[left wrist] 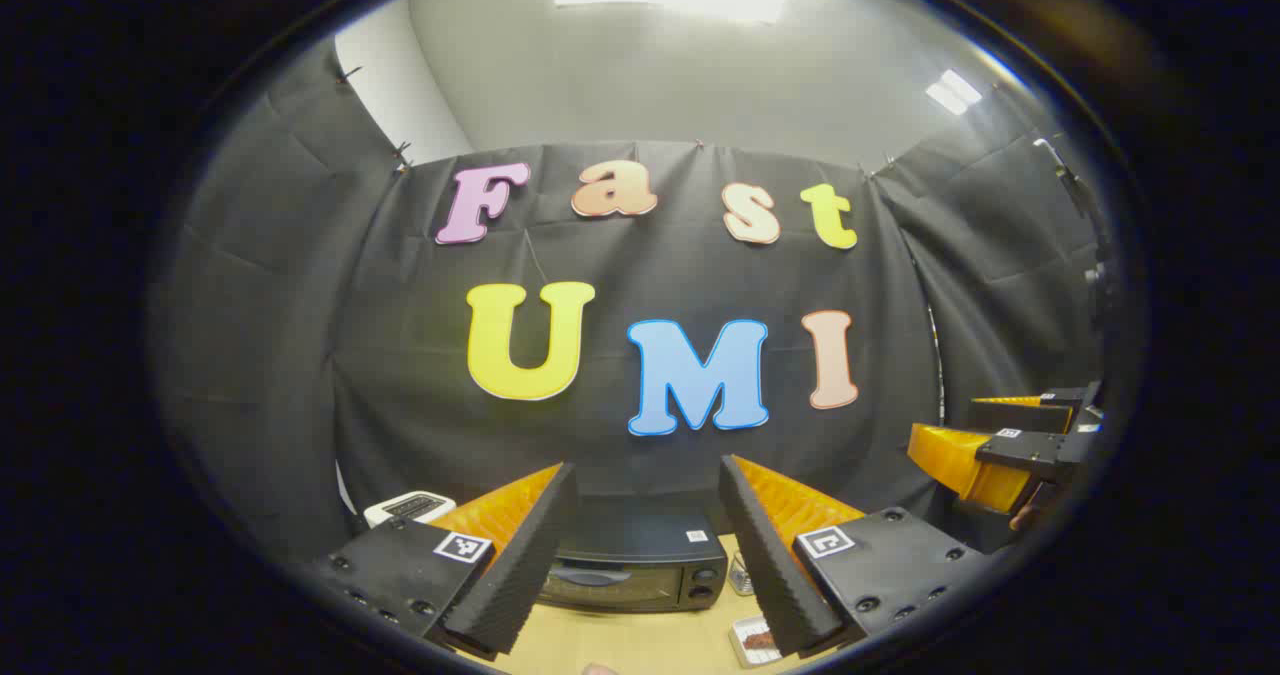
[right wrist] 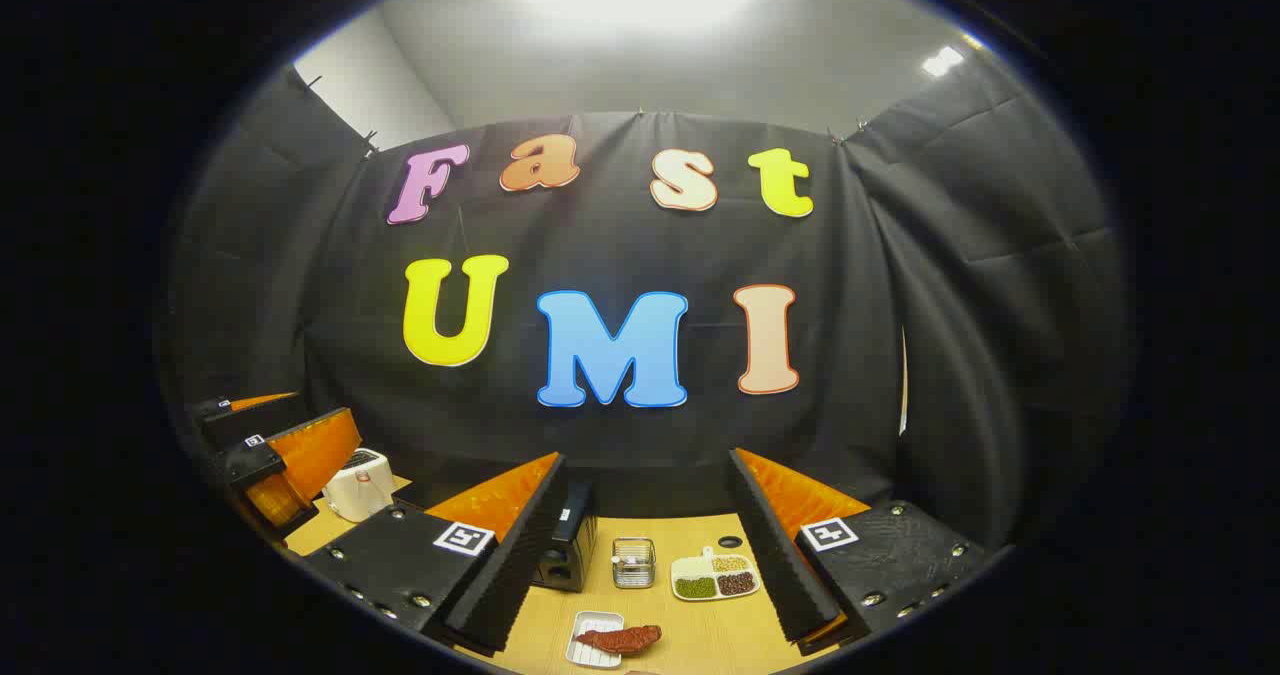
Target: Open the electric oven with the left hand, put the food in, and close the electric oven.
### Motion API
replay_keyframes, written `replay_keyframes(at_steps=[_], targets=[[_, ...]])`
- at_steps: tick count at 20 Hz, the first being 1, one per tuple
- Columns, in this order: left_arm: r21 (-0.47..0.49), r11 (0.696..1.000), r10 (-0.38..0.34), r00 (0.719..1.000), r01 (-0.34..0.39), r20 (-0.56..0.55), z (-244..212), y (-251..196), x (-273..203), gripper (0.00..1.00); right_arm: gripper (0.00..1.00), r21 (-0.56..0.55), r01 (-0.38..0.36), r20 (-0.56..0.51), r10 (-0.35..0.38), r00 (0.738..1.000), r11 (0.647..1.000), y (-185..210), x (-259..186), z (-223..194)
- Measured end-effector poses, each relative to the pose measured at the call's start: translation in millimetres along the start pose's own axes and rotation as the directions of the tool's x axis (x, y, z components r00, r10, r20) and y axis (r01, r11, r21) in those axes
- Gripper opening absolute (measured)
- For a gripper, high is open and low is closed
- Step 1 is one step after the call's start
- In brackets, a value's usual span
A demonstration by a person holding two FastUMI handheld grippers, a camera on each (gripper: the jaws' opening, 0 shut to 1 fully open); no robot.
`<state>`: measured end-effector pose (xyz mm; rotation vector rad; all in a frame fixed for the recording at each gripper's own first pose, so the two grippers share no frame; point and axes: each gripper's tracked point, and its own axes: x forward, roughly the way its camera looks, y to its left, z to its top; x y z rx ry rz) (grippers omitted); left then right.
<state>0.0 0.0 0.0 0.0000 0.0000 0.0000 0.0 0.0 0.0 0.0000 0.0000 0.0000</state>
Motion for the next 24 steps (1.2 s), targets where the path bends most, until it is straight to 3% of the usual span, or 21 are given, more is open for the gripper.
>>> replay_keyframes(at_steps=[16, 24], targets=[[-0.004, 1.000, -0.002, 0.999, 0.002, -0.043, -25, 11, 9, 0.98, 0.96, 0.008, 0.008, -0.030, -0.008, 1.000, 1.000, 2, 8, -16], [-0.014, 0.999, 0.028, 0.993, -0.030, -0.118, -84, 43, 56, 0.98, 0.96, 0.001, 0.017, -0.073, -0.016, 0.997, 1.000, -7, 18, -34]])
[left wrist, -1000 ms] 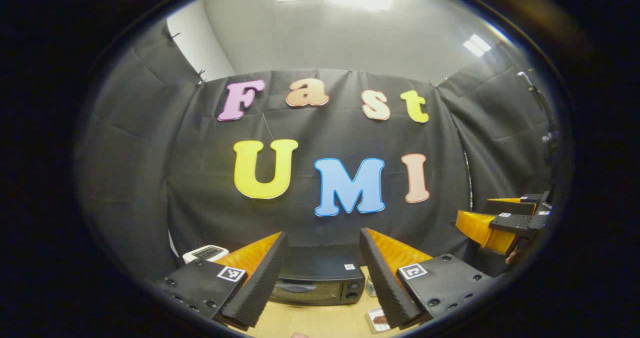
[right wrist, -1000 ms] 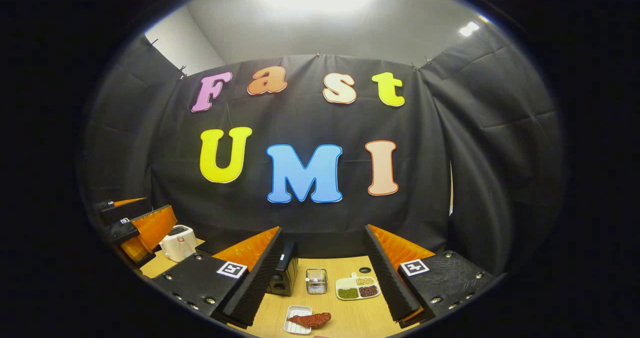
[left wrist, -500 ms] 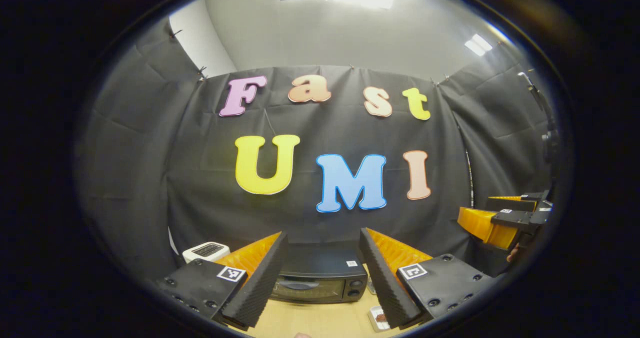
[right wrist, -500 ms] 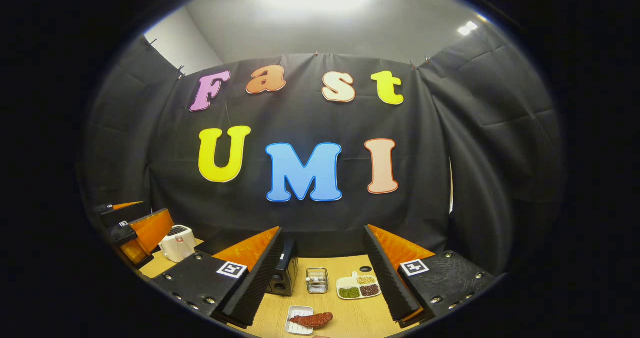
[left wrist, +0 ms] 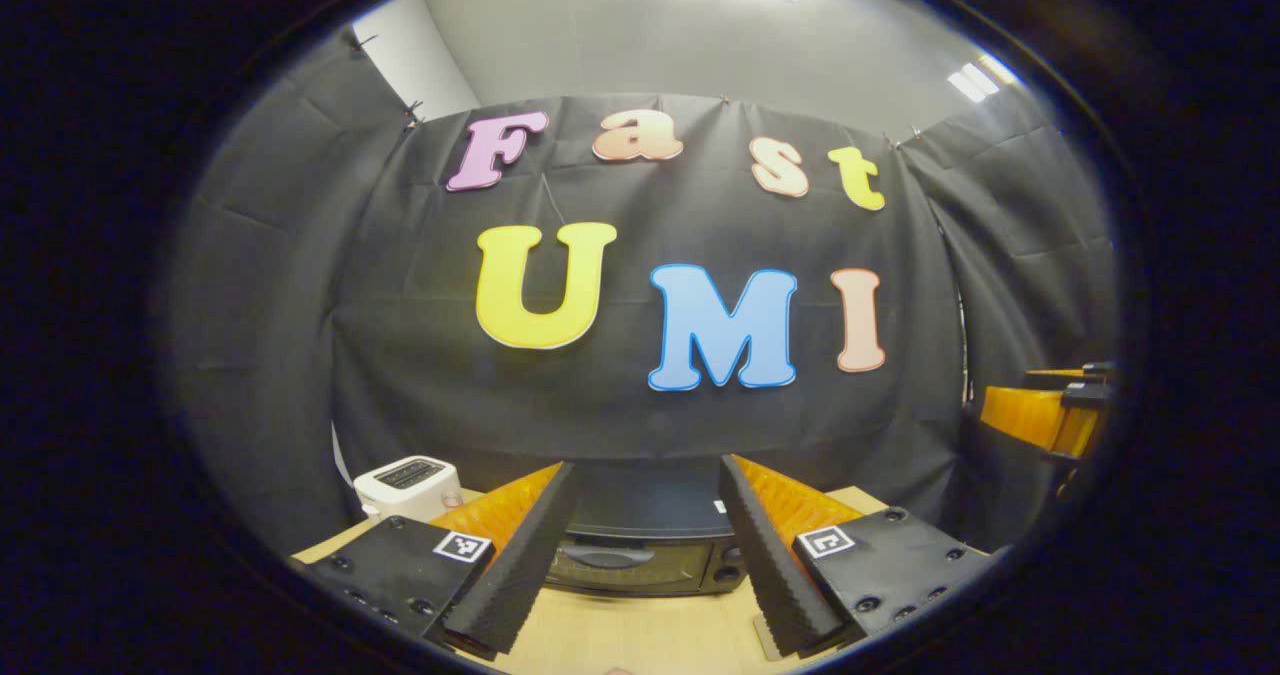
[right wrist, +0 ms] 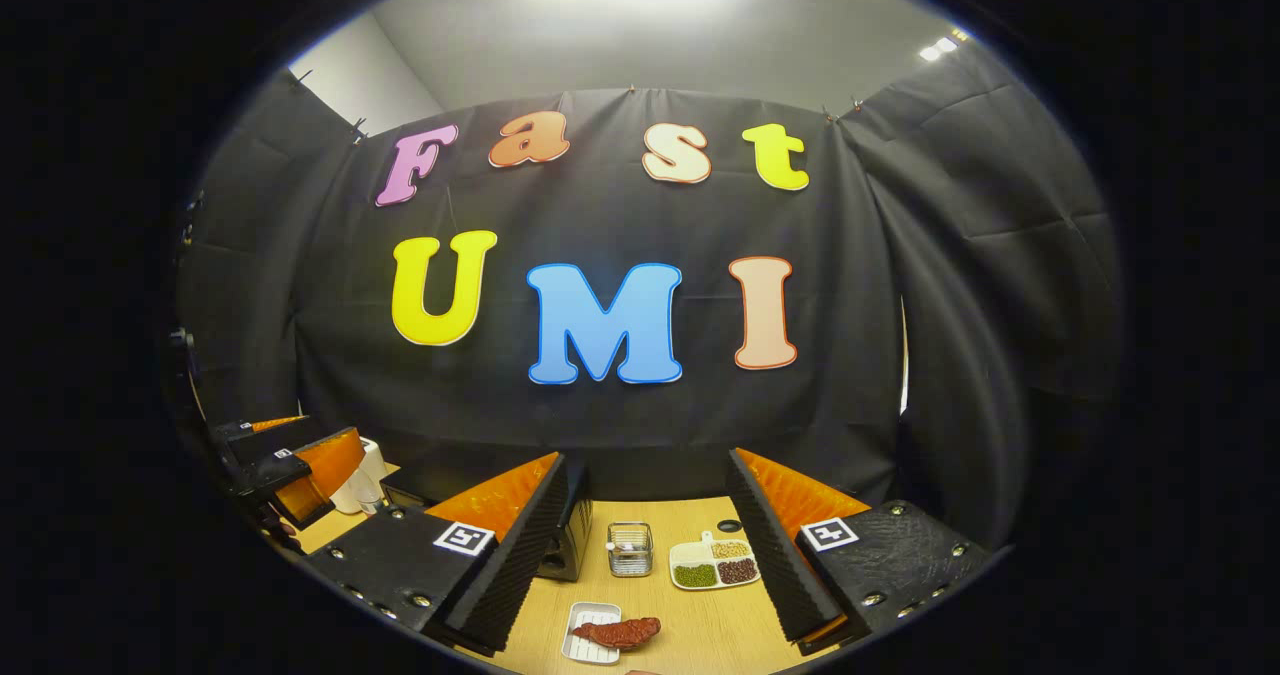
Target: Open the electric oven with the left hand, put the food in, and close the electric oven.
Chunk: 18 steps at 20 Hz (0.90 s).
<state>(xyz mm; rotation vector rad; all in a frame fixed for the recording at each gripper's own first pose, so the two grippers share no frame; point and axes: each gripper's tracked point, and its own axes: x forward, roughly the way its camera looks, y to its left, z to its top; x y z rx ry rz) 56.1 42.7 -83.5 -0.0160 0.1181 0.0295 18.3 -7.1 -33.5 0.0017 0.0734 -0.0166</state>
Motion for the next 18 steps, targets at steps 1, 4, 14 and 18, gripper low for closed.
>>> replay_keyframes(at_steps=[1, 4, 14, 18], targets=[[0.006, 1.000, 0.002, 1.000, -0.002, -0.015, -11, 3, 10, 0.98, 0.96, -0.002, 0.001, -0.011, -0.001, 1.000, 1.000, -1, 2, -4], [0.001, 1.000, -0.010, 0.996, 0.010, -0.083, -40, 9, 41, 0.99, 0.96, -0.007, 0.011, -0.045, -0.012, 0.999, 1.000, -4, 8, -16], [0.063, 0.997, -0.015, 0.954, 0.036, -0.299, -156, 25, 137, 0.99, 0.96, -0.014, 0.097, -0.116, -0.098, 0.988, 0.995, -26, 13, -35], [0.068, 0.997, -0.012, 0.932, 0.039, -0.362, -193, 31, 155, 0.96, 0.96, -0.025, 0.146, -0.140, -0.148, 0.979, 0.989, -40, 7, -42]])
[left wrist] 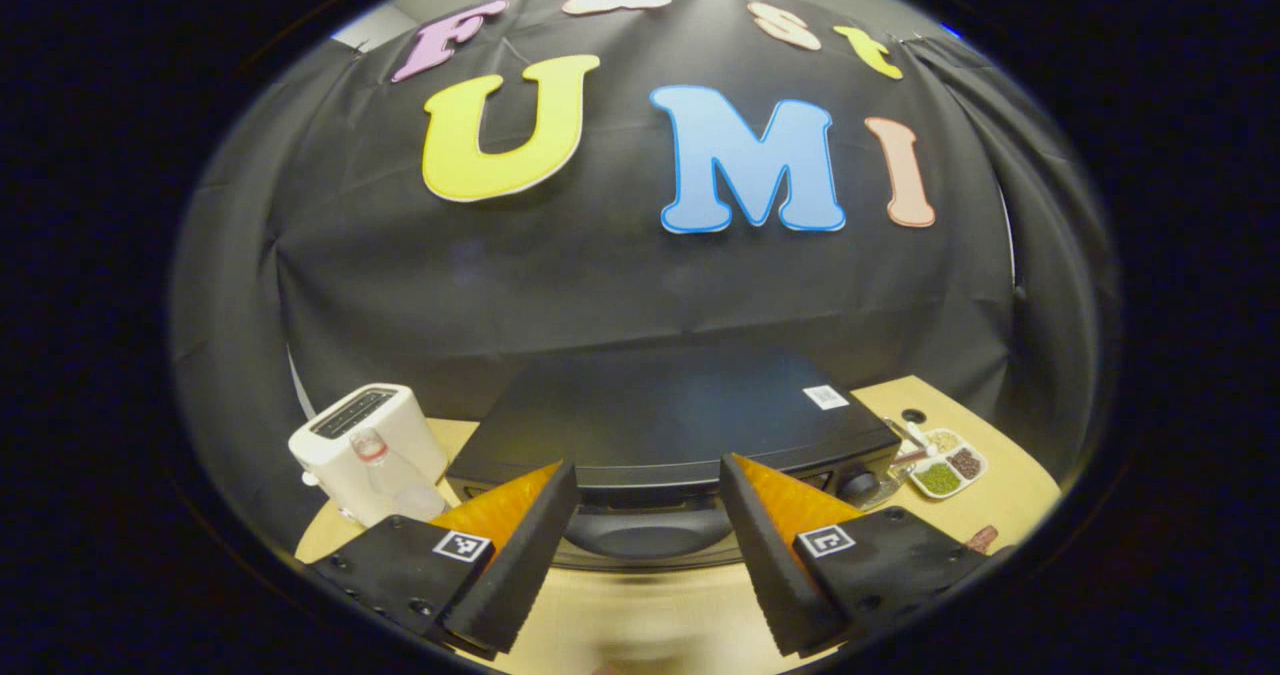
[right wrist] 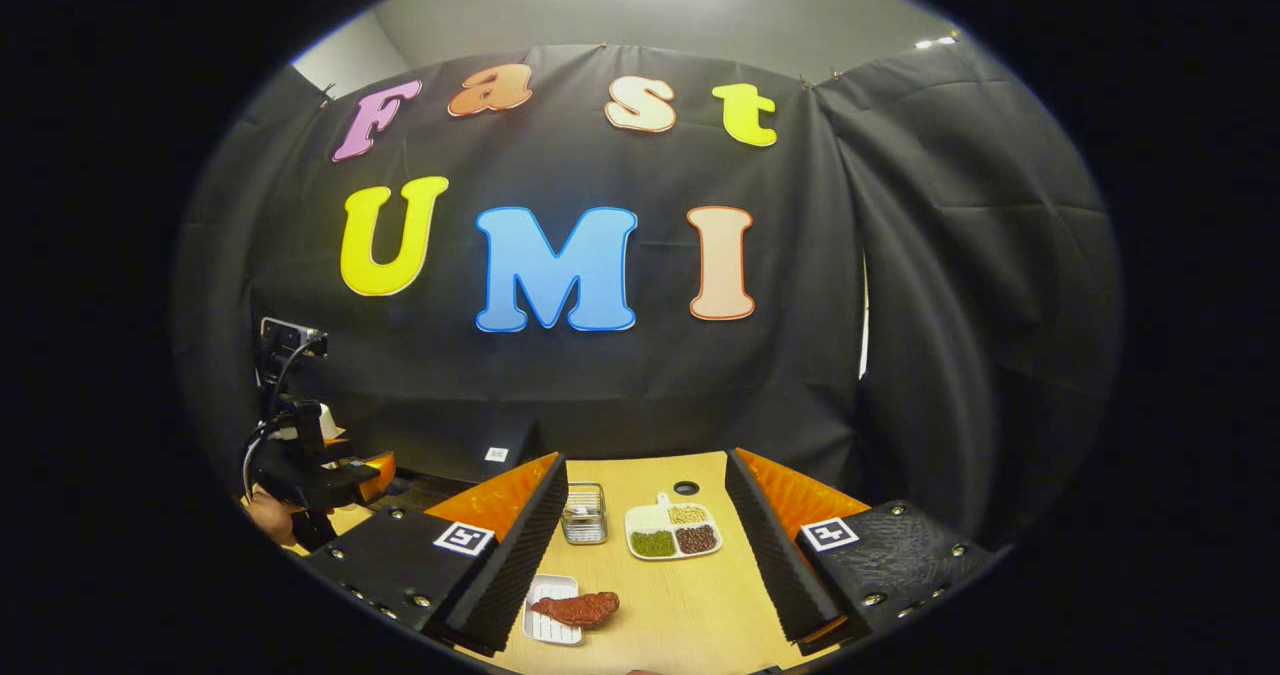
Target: Open the electric oven with the left hand, put the food in, and close the electric oven.
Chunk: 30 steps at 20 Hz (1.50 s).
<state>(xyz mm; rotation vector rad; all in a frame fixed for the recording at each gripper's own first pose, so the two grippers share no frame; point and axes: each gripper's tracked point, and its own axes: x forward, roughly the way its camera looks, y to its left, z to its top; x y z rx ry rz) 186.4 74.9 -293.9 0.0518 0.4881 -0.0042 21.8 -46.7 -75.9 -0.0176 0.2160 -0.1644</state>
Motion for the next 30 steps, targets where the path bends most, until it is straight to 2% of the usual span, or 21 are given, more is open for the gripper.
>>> replay_keyframes(at_steps=[4, 5, 9, 10, 13, 16, 17, 21, 27, 30], targets=[[-0.028, 1.000, -0.009, 0.998, 0.007, -0.055, -19, 3, 17, 0.93, 0.96, -0.003, 0.030, -0.008, -0.030, 1.000, 1.000, -6, -5, -2], [-0.027, 1.000, -0.006, 0.998, 0.004, -0.059, -22, 3, 17, 0.96, 0.96, -0.007, 0.033, -0.007, -0.033, 0.999, 0.999, -6, -6, -2], [-0.025, 1.000, -0.016, 0.999, 0.015, -0.051, -23, 2, 23, 0.94, 0.96, -0.014, 0.028, -0.010, -0.028, 1.000, 1.000, -1, -9, -2], [-0.026, 1.000, -0.020, 0.998, 0.018, -0.055, -24, 3, 23, 0.96, 0.96, -0.013, 0.023, -0.011, -0.023, 1.000, 1.000, 1, -10, -3], [-0.023, 0.999, -0.026, 0.998, 0.024, -0.065, -29, 2, 15, 0.94, 0.96, -0.005, 0.002, -0.013, -0.002, 1.000, 1.000, 9, -12, -3], [-0.020, 0.999, -0.035, 0.996, 0.033, -0.078, -40, 0, -2, 0.99, 0.96, -0.001, -0.019, -0.007, 0.019, 1.000, 1.000, 16, -15, -3], [-0.018, 0.999, -0.037, 0.996, 0.036, -0.084, -44, 1, -7, 0.96, 0.96, -0.001, -0.025, -0.005, 0.025, 1.000, 1.000, 17, -16, -1], [-0.024, 0.999, -0.037, 0.994, 0.035, -0.107, -60, 1, -25, 0.99, 0.96, 0.000, -0.043, -0.004, 0.043, 0.999, 0.999, 20, -21, -1], [-0.013, 0.999, -0.046, 0.988, 0.045, -0.146, -88, -2, -47, 0.94, 0.96, -0.007, -0.043, -0.002, 0.043, 0.999, 0.999, 15, -32, -2], [-0.001, 0.999, -0.045, 0.984, 0.046, -0.171, -104, -3, -54, 0.96, 0.96, -0.009, -0.037, -0.005, 0.037, 0.999, 0.999, 11, -38, -5]])
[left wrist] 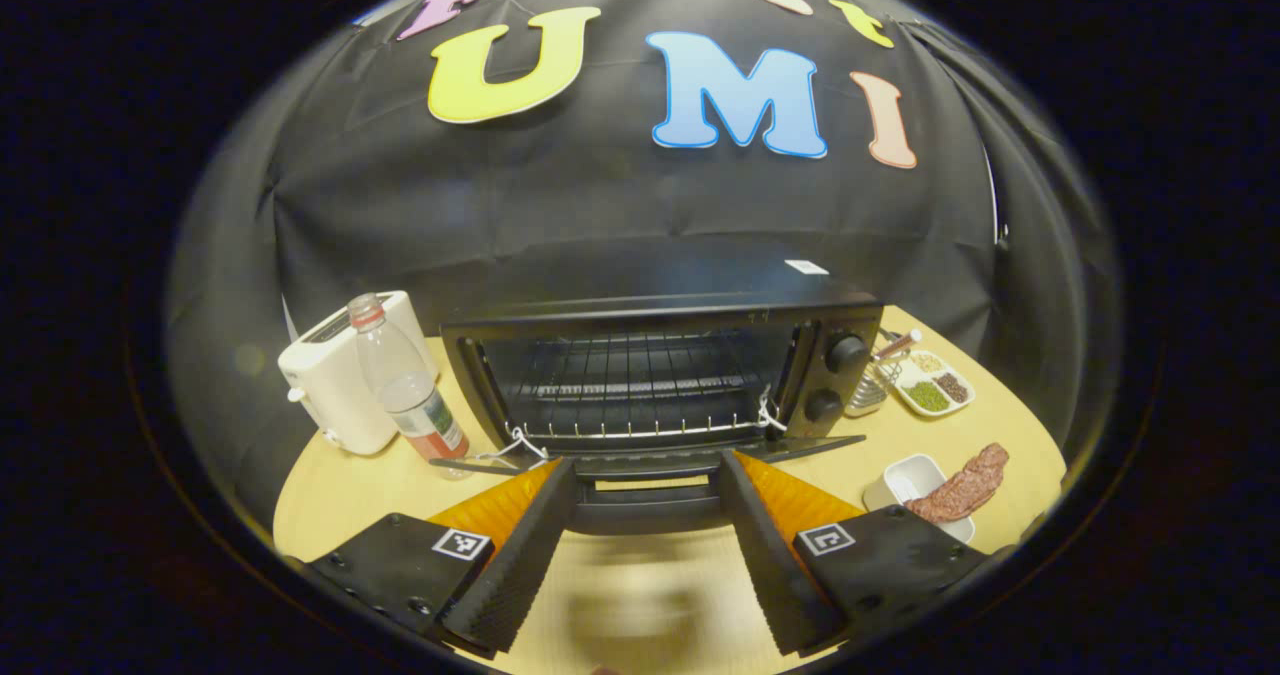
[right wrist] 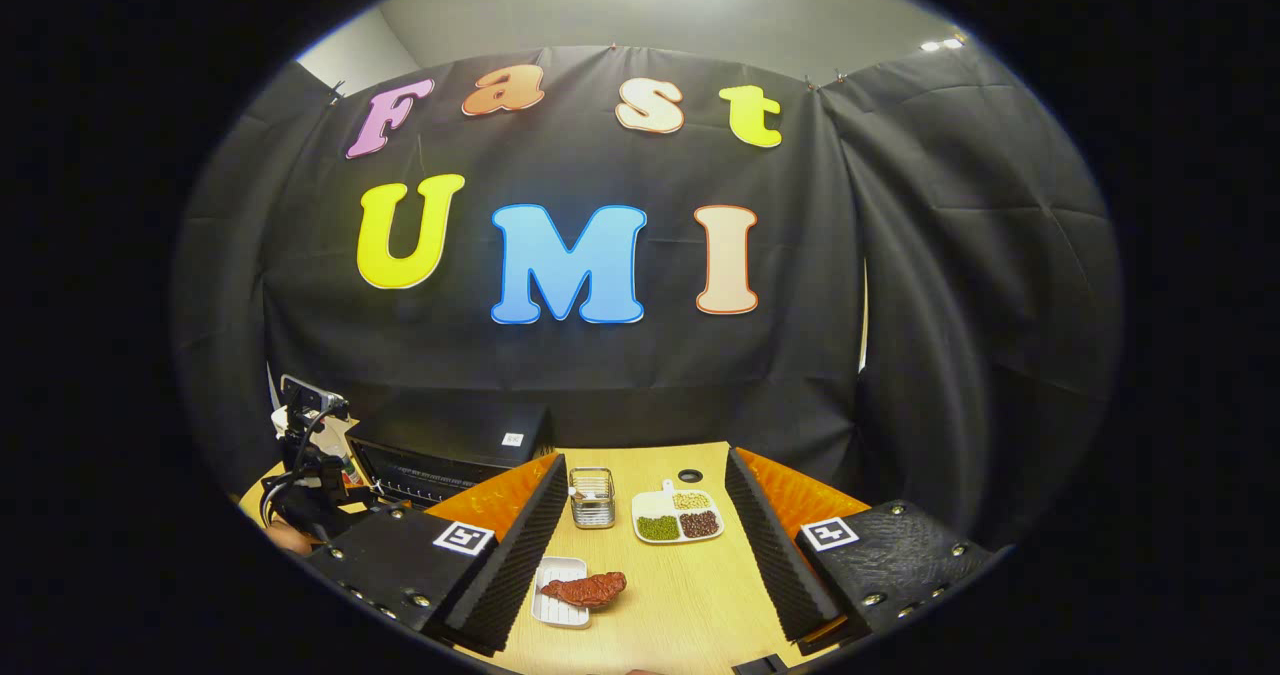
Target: Open the electric oven with the left hand, put the food in, and close the electric oven.
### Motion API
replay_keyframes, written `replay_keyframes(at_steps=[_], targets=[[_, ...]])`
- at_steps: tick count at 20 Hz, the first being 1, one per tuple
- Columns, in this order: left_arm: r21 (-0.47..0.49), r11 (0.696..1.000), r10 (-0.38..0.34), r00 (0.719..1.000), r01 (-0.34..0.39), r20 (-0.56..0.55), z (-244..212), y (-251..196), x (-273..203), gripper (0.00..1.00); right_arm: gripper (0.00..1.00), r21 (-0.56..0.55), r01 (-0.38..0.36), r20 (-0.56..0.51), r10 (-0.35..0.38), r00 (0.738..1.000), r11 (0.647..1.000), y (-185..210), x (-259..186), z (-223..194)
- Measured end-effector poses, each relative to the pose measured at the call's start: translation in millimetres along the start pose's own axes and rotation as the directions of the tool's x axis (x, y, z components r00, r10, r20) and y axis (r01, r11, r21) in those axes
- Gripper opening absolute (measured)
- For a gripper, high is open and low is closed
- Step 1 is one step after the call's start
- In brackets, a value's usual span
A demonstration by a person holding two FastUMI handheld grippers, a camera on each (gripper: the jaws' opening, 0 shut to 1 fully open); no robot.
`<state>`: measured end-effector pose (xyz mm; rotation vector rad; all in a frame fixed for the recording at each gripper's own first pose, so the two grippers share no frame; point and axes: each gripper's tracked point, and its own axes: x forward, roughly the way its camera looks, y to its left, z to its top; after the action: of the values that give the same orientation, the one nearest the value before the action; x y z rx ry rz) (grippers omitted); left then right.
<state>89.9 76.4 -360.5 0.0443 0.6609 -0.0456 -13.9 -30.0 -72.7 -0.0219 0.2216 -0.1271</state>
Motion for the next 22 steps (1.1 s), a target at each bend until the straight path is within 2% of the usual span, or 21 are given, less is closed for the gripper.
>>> replay_keyframes(at_steps=[3, 6, 9, 10, 13, 16, 19, 21, 22], targets=[[0.028, 1.000, -0.008, 0.999, 0.009, -0.037, -26, -3, -5, 0.99, 0.96, -0.004, 0.002, -0.004, -0.002, 1.000, 1.000, -2, -5, -2], [0.019, 1.000, -0.018, 0.995, 0.020, -0.103, -59, -6, -8, 0.96, 0.96, -0.011, 0.001, -0.011, -0.001, 1.000, 1.000, -3, -7, -5], [-0.009, 1.000, 0.015, 0.993, -0.016, -0.121, -71, 7, -10, 0.94, 0.96, -0.028, -0.004, -0.012, 0.003, 1.000, 1.000, -4, -8, -6], [-0.018, 1.000, 0.020, 0.994, -0.022, -0.107, -64, 9, -11, 0.99, 0.96, -0.032, -0.005, -0.013, 0.005, 1.000, 0.999, -5, -7, -6], [-0.019, 0.999, 0.033, 0.999, -0.034, -0.039, -35, 17, -28, 0.96, 0.96, -0.035, -0.019, -0.025, 0.018, 1.000, 0.999, -4, -3, -12], [-0.053, 0.998, 0.044, 0.997, -0.041, 0.066, 17, 17, -53, 0.99, 0.96, -0.029, -0.049, -0.055, 0.047, 0.997, 0.998, -2, 6, -26], [-0.086, 0.995, 0.061, 0.980, -0.045, 0.191, 75, 12, -92, 0.96, 0.96, 0.014, -0.109, -0.123, 0.110, 0.986, 0.994, 1, 21, -53], [-0.101, 0.994, 0.072, 0.959, -0.045, 0.274, 117, 8, -120, 0.96, 0.96, 0.070, -0.154, -0.196, 0.165, 0.967, 0.986, 3, 33, -81], [-0.104, 0.994, 0.074, 0.947, -0.043, 0.313, 137, 5, -135, 0.98, 0.92, 0.114, -0.168, -0.234, 0.191, 0.953, 0.979, 2, 38, -96]])
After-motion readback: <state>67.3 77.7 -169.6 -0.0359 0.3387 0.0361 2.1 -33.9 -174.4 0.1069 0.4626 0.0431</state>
